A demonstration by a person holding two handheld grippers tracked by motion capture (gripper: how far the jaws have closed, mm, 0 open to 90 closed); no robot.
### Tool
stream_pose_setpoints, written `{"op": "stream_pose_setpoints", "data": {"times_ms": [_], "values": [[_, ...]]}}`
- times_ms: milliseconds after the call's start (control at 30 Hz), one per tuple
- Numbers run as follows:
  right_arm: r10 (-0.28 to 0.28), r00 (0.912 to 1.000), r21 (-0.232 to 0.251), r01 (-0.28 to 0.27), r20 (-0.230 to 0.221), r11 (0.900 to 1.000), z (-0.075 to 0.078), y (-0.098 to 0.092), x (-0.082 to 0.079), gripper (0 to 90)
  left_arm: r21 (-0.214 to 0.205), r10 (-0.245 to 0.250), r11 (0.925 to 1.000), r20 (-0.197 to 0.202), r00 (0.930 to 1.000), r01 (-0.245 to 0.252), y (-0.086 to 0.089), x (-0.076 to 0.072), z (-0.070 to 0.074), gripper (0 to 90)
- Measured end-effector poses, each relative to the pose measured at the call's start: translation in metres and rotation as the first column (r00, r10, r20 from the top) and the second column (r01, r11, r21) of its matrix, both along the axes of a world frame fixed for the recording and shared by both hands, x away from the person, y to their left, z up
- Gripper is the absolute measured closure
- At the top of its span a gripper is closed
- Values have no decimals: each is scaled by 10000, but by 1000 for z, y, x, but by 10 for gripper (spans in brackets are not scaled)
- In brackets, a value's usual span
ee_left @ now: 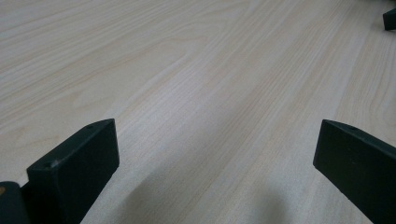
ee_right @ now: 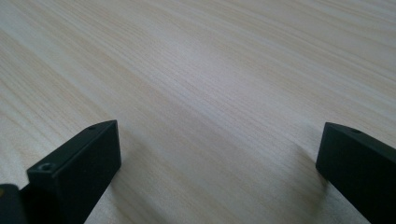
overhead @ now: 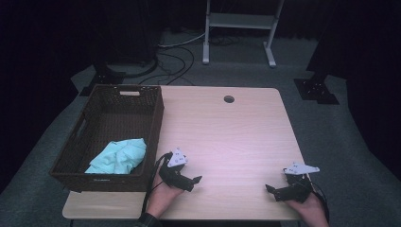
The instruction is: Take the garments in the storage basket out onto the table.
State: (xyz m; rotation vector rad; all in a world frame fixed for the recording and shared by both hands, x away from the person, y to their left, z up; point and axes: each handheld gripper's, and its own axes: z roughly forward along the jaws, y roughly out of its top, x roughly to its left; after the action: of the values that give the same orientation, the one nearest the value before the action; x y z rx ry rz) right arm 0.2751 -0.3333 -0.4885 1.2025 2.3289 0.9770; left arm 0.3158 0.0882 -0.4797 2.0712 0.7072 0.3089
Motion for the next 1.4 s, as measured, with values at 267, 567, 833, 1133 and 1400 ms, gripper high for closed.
{"op": "stream_pose_setpoints", "data": {"times_ms": [267,567,833,1133,1400], "values": [[-2,10000,6,2,-6,10000,0,0,0,0,-516,80,9986,159,9998,-71,4,0,1,0],[2,10000,3,-2,-1,10000,0,0,0,0,-703,89,9975,304,9995,-67,5,0,1,0],[2,10000,3,-2,-2,10000,0,0,0,0,-967,168,9952,514,9985,-117,8,-1,2,0],[23,10000,3,-23,-4,10000,0,0,0,0,-1446,381,9891,729,9966,-273,13,0,2,0],[31,10000,3,-31,-4,10000,0,0,1,0,-1779,461,9836,912,9948,-293,17,1,2,0]]}}
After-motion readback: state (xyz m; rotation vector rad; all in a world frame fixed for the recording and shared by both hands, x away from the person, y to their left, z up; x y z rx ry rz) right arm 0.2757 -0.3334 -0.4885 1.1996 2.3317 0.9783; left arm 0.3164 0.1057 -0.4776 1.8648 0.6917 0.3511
